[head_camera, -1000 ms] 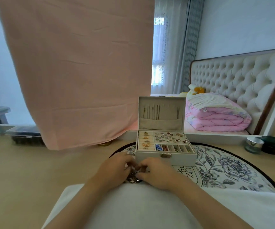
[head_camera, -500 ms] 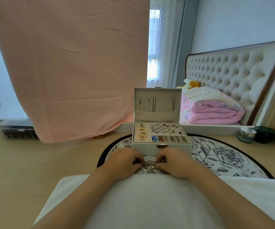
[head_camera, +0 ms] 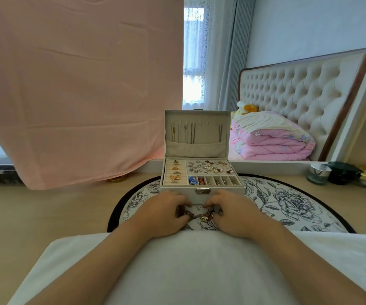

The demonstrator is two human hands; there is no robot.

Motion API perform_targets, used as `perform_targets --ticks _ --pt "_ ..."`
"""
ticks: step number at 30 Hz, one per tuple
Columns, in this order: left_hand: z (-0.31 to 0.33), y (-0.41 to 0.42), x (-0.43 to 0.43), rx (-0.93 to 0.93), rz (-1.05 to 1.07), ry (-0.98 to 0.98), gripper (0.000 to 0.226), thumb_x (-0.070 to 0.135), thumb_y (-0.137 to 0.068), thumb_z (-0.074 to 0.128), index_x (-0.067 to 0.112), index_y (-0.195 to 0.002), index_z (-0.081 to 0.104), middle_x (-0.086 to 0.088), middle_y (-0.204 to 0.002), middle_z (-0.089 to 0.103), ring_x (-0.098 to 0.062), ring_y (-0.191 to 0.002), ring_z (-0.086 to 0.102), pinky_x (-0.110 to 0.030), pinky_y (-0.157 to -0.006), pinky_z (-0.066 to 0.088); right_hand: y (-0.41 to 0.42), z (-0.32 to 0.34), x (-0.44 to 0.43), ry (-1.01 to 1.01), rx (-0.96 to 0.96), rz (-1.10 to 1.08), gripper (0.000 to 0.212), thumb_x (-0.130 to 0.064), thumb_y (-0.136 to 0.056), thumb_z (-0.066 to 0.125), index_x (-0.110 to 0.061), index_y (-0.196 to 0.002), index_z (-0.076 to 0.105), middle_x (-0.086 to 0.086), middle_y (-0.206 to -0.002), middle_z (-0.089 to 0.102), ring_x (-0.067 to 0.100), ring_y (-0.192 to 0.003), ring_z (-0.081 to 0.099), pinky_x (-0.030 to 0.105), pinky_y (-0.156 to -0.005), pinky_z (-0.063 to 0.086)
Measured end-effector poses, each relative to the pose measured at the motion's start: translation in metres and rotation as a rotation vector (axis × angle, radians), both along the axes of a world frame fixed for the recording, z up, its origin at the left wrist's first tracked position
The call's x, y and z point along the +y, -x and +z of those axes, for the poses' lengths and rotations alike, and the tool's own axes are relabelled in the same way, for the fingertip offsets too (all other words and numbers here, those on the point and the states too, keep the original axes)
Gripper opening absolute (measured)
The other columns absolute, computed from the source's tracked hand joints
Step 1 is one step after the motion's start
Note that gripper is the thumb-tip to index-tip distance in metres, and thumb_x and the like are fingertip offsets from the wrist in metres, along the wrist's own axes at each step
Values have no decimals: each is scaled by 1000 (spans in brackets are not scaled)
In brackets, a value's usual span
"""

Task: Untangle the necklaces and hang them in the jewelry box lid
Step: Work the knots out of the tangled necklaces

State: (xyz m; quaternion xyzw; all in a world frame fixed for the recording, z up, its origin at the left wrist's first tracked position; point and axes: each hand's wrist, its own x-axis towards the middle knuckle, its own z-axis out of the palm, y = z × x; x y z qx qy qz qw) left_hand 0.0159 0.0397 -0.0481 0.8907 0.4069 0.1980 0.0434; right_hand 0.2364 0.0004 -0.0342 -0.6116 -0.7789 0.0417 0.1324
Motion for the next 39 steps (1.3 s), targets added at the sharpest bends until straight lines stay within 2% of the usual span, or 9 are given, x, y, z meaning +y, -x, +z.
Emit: perform_targets --ticks 5,10,15,20,23,25,29,35,39 --pt "1 7 5 -17 -40 110 12 34 -91 70 31 -102 70 18 -99 57 0 -93 52 -18 -82 44 14 -8 2 -48 -6 75 31 -51 -91 60 -38 -119 69 -14 -112 58 8 -111 47 29 -97 40" --pt "-1 5 0 -200 -36 209 5 28 -93 69 31 -92 65 16 -92 65 1 -87 59 -19 -78 50 14 -9 1 -32 119 86 8 -34 -89 69 -34 -96 73 -13 -101 61 9 -105 50 27 -95 42" --pt "-2 -5 -5 -398 -32 353 6 31 -96 65 31 -91 62 12 -80 64 3 -70 55 -13 -67 43 16 -4 -4 -14 133 64 9 -24 -84 64 -28 -90 70 -9 -94 61 10 -98 50 26 -88 43" --pt "3 -15 -10 -679 -78 485 6 17 -98 62 18 -93 65 15 -75 66 3 -69 58 -13 -68 46 22 0 -5 191 625 57 14 -22 -89 73 -11 -81 71 -2 -71 61 6 -66 53 23 -65 44" --pt "6 -14 -9 -727 -44 532 9 22 -99 60 21 -92 65 21 -70 64 6 -66 57 -12 -64 44 20 3 -5 228 846 -4 6 -22 -87 77 -17 -83 76 -3 -77 73 3 -70 63 14 -67 49" --pt "7 -11 -8 -675 -55 579 7 25 -98 62 21 -96 68 18 -75 66 5 -69 59 -13 -67 45 18 5 -4 234 954 -12 8 -16 -89 74 -10 -93 78 -1 -82 75 2 -73 66 12 -67 49" --pt "12 -8 -9 -598 -65 701 15 22 -92 71 19 -107 70 3 -84 68 -7 -78 62 -24 -78 50 17 6 -5 310 1111 6 17 -12 -93 67 0 -102 75 13 -91 74 17 -81 67 26 -78 57" --pt "25 -4 -16 -618 2 688 15 26 -85 79 20 -85 65 2 -75 64 -13 -70 57 -30 -69 48 18 19 -14 222 1115 -83 20 -15 -100 59 -2 -91 72 11 -78 72 22 -74 67 35 -79 59" --pt "32 -7 -28 -728 -51 774 5 16 -92 70 13 -94 66 -8 -91 74 -24 -87 71 -33 -90 57 21 34 -24 287 1396 -104 34 -15 -104 41 -7 -75 57 12 -80 69 25 -73 64 43 -79 53"
